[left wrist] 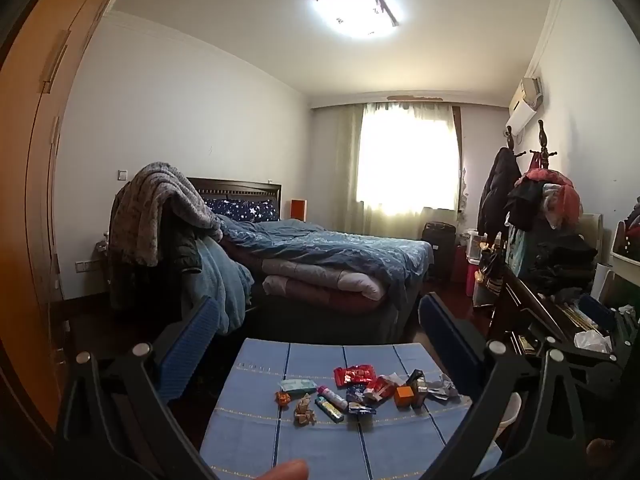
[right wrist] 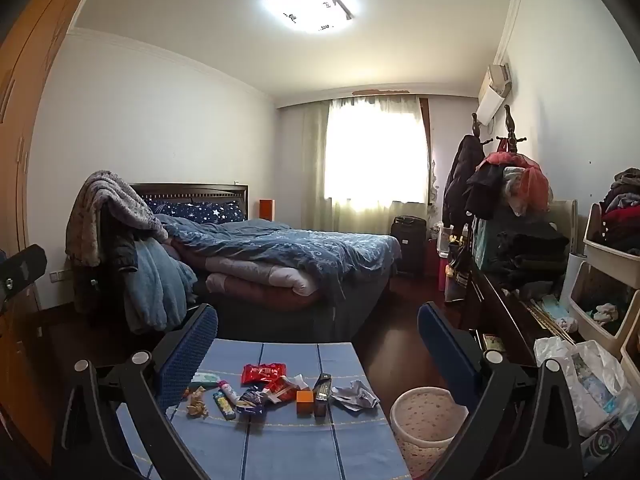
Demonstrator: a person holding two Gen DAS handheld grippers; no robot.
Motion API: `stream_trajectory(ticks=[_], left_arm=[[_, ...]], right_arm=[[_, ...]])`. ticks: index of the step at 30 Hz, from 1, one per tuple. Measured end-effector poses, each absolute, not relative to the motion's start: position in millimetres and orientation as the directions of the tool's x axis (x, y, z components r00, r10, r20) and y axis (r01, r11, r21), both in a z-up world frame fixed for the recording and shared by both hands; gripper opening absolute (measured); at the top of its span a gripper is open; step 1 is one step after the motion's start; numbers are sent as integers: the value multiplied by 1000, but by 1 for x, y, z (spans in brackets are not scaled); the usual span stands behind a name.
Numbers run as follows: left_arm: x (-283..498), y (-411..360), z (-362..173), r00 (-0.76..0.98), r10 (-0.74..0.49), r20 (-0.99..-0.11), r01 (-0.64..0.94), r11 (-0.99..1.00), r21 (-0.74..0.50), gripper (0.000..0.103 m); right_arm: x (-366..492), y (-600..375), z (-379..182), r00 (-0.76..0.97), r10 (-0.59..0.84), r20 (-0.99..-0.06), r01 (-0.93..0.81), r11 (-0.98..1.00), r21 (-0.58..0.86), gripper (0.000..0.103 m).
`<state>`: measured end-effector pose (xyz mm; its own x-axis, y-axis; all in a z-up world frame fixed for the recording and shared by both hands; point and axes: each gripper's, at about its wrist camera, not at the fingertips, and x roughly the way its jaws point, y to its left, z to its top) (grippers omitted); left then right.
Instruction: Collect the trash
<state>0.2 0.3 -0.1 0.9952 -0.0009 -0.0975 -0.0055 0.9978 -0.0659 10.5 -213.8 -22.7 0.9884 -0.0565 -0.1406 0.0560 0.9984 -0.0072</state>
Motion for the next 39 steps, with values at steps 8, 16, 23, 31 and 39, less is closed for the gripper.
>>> stream_trajectory(ticks=[8,16,23,31,39], left_arm=[[8,0,-5,988,9,-152,-17,998,-53,100],[16,0,-10,988,14,-154,-24,998,-60,100],[15,-1,-9,989,17,-150,-26,998,-57,100],[12,-2,-6,990,11,-143,-20,998,-63,100],[10,-1,-8,990,11,-139,-21,998,-65,100]], right_arm=[[10,-211,-23,989,-56,-136,52,998,-27,100],[11,-212,-26,987,-53,-150,49,998,-27,100],[11,-211,-24,987,-51,-150,48,998,-27,100],[11,-215,-21,987,-64,-147,60,998,-27,100],[10,-217,-20,987,-47,-151,44,999,-23,100]])
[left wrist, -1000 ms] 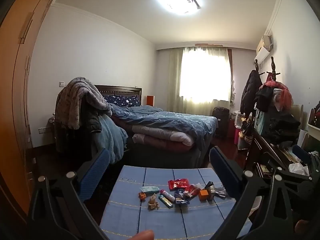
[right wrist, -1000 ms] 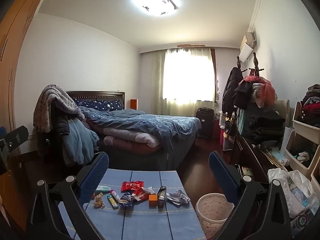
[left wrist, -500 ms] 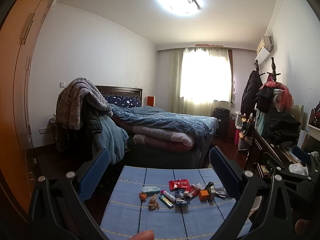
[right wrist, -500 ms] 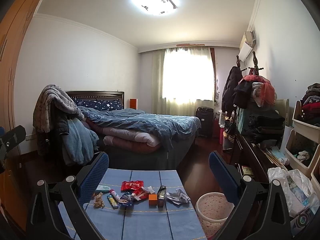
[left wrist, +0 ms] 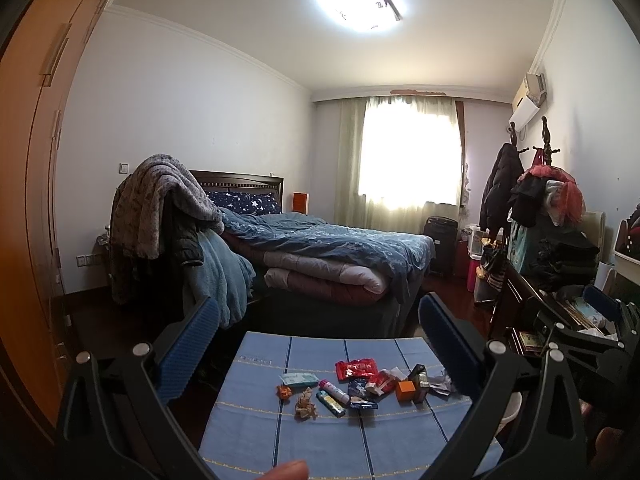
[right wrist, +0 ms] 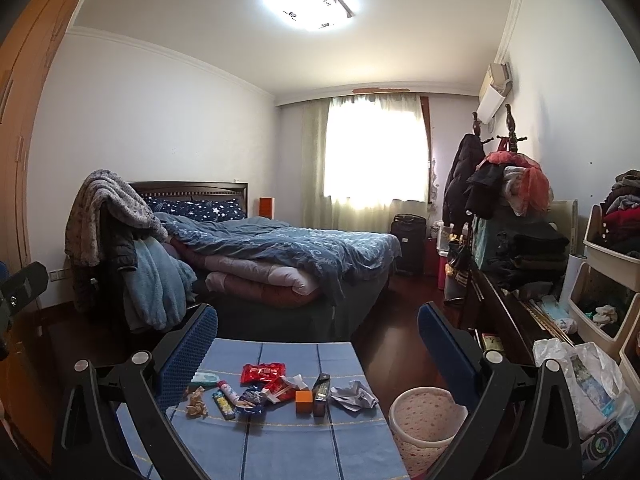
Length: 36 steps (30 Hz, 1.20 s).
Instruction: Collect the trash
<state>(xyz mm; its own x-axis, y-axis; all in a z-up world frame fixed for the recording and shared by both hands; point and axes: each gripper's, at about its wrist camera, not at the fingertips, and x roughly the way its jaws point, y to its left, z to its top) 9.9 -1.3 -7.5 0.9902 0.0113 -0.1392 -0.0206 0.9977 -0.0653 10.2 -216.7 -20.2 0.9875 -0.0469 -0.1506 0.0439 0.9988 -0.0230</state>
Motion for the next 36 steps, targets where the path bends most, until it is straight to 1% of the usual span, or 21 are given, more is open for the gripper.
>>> stream_trajectory(ticks=[36], left_arm=[[10,0,-10,988,13,-151,-23,997,-67,100]], right_arm=[[17,-213,-19,986,-33,-164,30,999,-24,100]])
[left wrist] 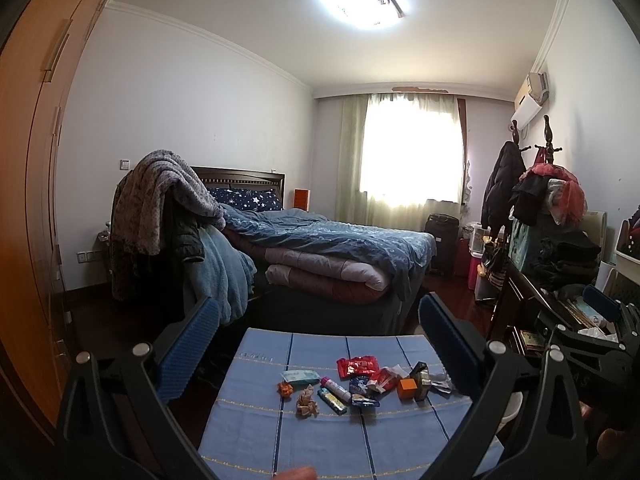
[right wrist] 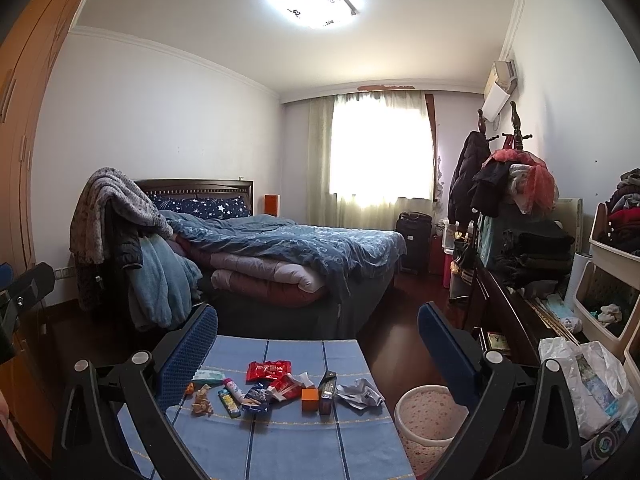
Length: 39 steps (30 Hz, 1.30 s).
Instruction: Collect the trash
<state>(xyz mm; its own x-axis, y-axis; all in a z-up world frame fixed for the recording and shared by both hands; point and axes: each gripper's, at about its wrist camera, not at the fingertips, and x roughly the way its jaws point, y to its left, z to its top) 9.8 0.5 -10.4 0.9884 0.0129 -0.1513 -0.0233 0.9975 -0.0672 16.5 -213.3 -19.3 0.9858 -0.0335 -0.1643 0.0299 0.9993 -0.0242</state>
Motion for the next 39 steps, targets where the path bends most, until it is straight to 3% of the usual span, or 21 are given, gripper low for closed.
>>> stream_trajectory(ticks=[12,21,32,39], left_arm=[[34,0,-21,976,17,-215,-31,998,-62,100],[102,16,-67,938,9,-346,-46,994,-99,100],[244,23,-221,777,56,-627,-105,994,-43,100],[308,28,-296,662,1,-749,-111,989,-97,100]], right_arm=[[37,-210,-35,976,-27,-214,22,999,-25,100],[89,-212,-76,938,2,-346,-7,1000,-13,100],[166,-206,-169,818,75,-570,-90,996,1,100],[196,-208,-203,783,49,-620,-80,997,-22,100]])
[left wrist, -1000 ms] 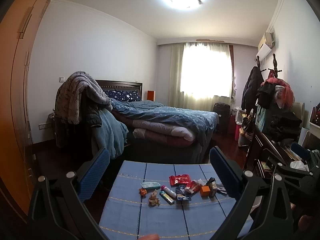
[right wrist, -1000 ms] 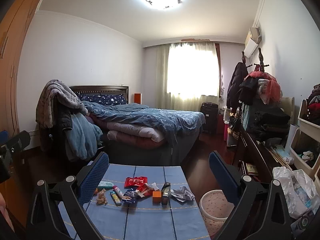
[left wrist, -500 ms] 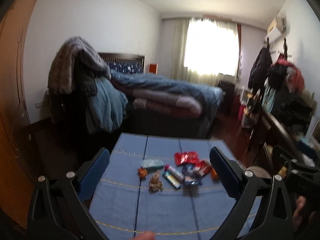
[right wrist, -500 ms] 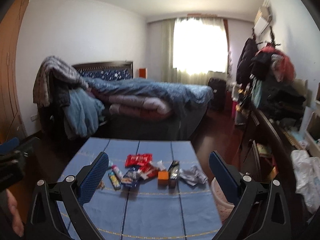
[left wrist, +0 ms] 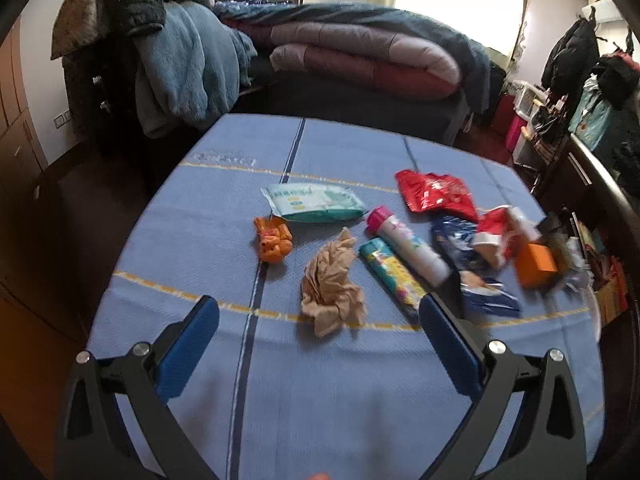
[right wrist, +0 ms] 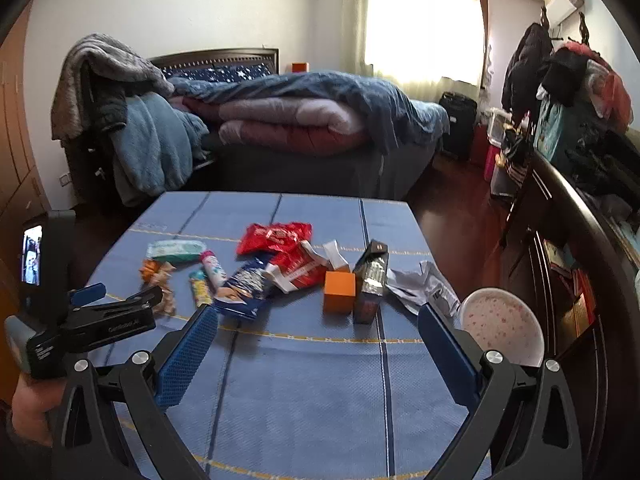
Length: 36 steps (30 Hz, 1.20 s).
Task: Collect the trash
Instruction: 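Grasp the crumpled brown paper with the left tool while the right tool grasps the blue snack bag, then carry the brown paper and blue bag over the pink-dotted wastebasket with both tools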
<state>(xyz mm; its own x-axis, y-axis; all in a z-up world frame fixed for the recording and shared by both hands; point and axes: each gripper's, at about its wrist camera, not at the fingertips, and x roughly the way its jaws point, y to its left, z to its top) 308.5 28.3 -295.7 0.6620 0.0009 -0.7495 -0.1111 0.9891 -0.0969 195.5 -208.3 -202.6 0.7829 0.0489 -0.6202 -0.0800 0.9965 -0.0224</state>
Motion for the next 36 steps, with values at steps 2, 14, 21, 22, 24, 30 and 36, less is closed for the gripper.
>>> stream_trajectory(ticks=[2,14,21,22,24,30,36], left_arm=[[321,26,-311,638,35,-770,-124,991,-58,100],[347,21,-333,612,73,-788,-118,993,0,45],[343,42,-329,633,-10,-774,-129,985,-118,21],[342,46,-327,639,-5,-769,-139,983,-122,21],[337,53,-323,649,-5,-760,-148,980,-132,21],[325,65,-314,663,3,-749,-153,979,-132,21],[316,67,-306,683,-9,-731,-137,981,-140,21]], right_arm=[[205,-210,-210,770,48,-637,-76,997,-17,100],[248,-189,-251,687,125,-716,-151,988,28,94],[274,-153,-277,625,187,-758,-219,974,60,76],[278,-147,-282,615,191,-765,-221,973,64,74],[283,-139,-288,604,204,-771,-226,971,80,74],[299,-124,-301,592,200,-781,-200,975,97,77],[302,-128,-303,597,170,-784,-177,981,78,31]])
